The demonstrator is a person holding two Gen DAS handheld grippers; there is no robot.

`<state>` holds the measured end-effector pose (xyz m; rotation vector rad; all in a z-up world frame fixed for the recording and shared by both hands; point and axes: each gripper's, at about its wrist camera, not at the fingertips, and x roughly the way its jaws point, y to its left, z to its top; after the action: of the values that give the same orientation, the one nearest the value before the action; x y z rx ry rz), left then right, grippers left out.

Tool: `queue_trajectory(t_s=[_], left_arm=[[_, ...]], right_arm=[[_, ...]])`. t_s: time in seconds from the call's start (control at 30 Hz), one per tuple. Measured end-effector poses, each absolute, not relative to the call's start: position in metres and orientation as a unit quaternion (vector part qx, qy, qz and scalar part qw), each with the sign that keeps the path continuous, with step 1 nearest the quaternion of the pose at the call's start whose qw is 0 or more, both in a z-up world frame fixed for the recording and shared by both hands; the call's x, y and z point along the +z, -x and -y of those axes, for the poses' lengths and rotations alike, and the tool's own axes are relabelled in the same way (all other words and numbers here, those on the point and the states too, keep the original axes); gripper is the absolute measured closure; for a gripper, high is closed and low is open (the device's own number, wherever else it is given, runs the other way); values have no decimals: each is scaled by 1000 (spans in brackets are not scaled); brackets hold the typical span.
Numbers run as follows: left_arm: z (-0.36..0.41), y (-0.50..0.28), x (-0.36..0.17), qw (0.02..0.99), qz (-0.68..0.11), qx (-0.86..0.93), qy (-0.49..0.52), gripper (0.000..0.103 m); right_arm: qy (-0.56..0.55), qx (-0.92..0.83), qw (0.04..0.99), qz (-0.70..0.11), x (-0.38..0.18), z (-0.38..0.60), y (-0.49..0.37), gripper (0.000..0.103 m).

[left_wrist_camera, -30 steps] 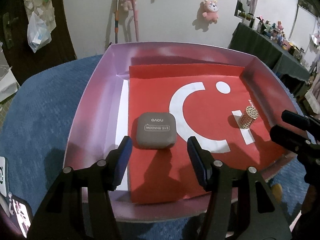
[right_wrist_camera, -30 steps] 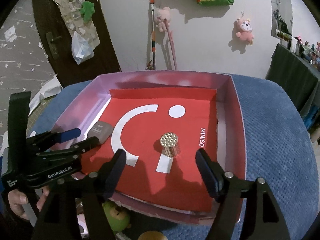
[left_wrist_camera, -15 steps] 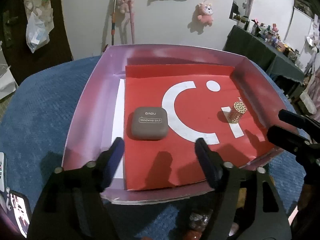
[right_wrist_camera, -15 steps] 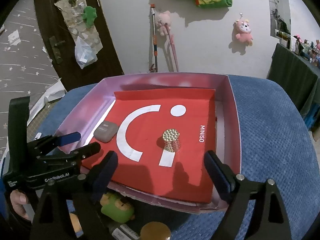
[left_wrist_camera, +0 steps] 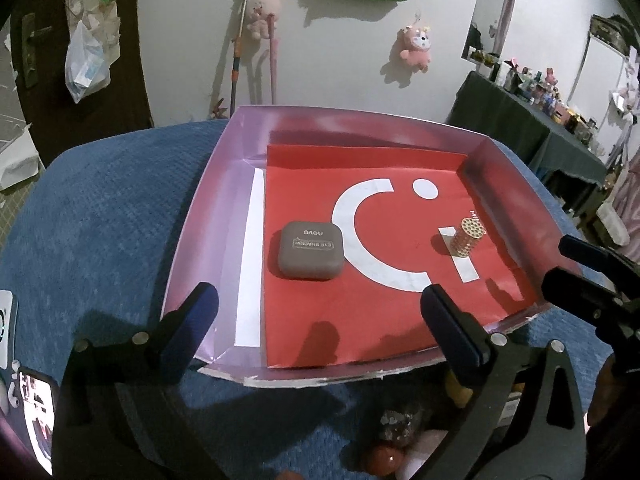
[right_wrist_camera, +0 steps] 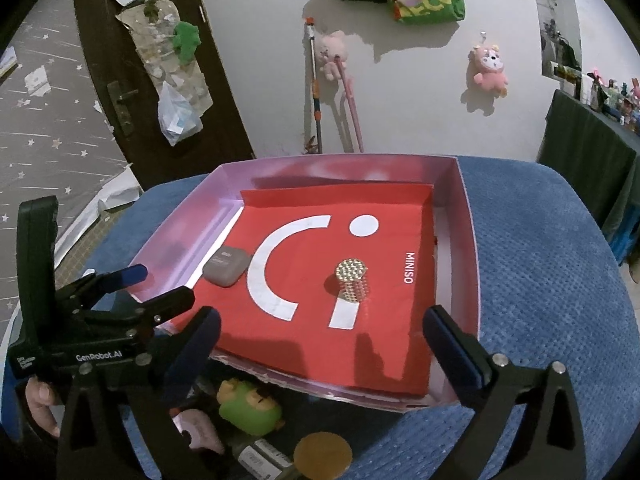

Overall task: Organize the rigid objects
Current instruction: 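Withdraw both grippers from the box back toward the object cluster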

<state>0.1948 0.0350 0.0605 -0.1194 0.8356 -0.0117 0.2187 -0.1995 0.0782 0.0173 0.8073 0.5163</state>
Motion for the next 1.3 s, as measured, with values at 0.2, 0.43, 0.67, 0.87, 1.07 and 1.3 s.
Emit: queue_trajectory(t_s=[0.2, 0.43, 0.67, 0.87, 1.07, 1.3], left_arm=[[-33, -186, 60, 915, -400, -10, 52, 0], [-30, -169, 69, 927, -369, -30, 55, 0], [-28, -155, 75, 934, -355, -28, 45, 0], [-23, -141, 78, 940, -338, -32, 39, 0], [-21, -127, 81, 942, -332, -36, 38, 0], [-18, -111, 80, 940, -336, -42, 32, 0]], right_arm=[[-2, 253, 890, -378, 81, 196, -208, 0], [8, 253, 902, -351, 87, 192, -190, 0], [2, 258, 914, -313, 94, 193, -168, 0], [44, 245, 929, -274, 97, 186, -144, 0], [53, 229, 942, -238, 101, 190, -120, 0], [58, 218, 943, -243, 99, 196, -104, 0]])
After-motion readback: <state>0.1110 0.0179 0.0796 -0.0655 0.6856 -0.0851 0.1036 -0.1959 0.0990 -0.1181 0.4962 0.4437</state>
